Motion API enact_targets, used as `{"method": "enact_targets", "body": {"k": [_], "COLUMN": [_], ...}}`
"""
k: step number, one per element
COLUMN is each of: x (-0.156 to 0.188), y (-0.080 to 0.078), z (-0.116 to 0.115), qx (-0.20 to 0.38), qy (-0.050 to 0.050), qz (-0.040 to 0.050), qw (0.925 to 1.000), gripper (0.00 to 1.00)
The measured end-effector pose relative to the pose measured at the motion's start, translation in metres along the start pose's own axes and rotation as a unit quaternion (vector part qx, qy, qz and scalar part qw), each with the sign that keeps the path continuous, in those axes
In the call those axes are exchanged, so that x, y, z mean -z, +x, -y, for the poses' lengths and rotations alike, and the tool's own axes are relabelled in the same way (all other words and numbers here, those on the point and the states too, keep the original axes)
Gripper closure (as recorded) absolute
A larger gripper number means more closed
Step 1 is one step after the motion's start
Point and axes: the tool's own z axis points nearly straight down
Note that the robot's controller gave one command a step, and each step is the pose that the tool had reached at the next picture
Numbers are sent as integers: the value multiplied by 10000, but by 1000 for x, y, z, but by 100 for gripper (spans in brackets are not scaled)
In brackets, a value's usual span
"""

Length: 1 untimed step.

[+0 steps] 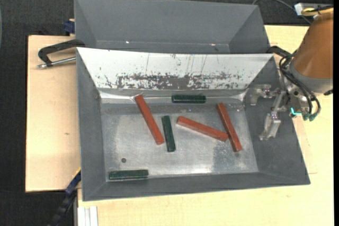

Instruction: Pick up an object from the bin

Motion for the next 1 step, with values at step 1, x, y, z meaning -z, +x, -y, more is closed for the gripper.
{"method": "enact_targets", "body": {"k": [1], "x": [4], "y": [-2], "z": [-1], "qx": [12], "qy": [9], "qz": [41], "qw": [10000], "gripper": [0]}}
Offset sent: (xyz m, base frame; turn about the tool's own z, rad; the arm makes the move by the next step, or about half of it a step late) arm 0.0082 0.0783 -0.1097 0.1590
